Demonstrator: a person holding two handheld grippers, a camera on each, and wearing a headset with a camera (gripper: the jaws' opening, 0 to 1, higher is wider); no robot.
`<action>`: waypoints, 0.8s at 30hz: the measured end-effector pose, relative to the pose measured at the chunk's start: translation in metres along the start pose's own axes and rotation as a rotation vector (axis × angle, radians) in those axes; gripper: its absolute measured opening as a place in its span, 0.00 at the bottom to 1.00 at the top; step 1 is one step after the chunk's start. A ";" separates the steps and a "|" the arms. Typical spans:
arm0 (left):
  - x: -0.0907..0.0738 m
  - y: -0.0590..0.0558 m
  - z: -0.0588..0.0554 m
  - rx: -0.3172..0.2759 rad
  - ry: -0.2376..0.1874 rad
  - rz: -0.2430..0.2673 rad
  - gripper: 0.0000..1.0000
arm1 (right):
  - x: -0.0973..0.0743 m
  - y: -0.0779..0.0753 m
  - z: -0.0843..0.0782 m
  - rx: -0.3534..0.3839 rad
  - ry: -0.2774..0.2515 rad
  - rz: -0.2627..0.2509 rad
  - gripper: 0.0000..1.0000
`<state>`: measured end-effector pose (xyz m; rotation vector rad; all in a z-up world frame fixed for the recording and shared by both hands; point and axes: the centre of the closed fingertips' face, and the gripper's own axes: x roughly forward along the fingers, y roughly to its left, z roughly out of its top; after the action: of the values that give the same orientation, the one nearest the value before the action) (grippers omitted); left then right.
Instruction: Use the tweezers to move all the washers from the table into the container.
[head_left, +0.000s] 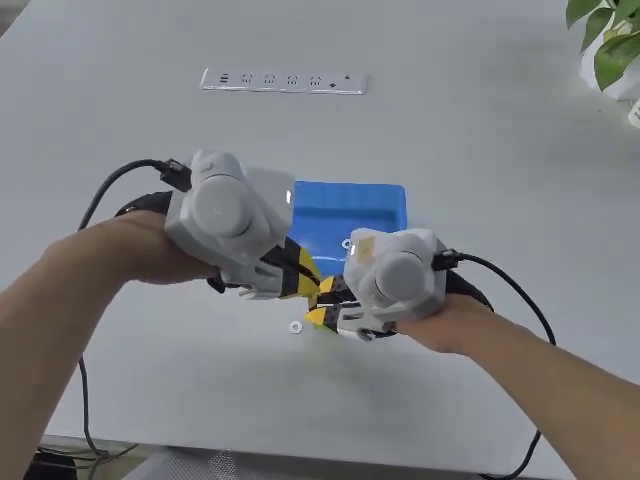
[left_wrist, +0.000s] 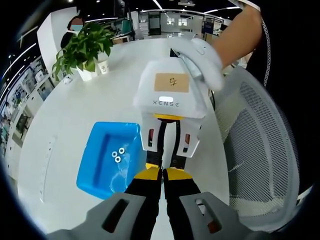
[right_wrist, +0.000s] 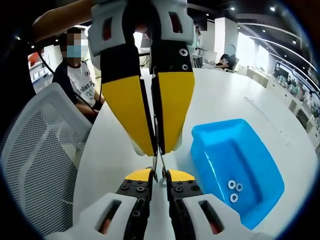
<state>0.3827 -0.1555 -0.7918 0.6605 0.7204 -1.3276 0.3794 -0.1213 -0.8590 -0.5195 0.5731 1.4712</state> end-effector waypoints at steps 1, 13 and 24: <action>0.000 0.000 0.000 -0.001 0.000 0.001 0.05 | 0.000 0.000 0.000 -0.003 0.001 -0.001 0.13; -0.003 -0.003 -0.002 -0.005 0.001 -0.007 0.05 | 0.001 0.001 0.000 -0.010 0.000 0.000 0.12; -0.002 -0.005 0.002 -0.005 -0.003 -0.006 0.05 | 0.000 0.001 -0.001 0.024 -0.003 0.002 0.10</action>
<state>0.3781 -0.1562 -0.7891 0.6527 0.7237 -1.3320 0.3780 -0.1220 -0.8592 -0.4980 0.5887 1.4655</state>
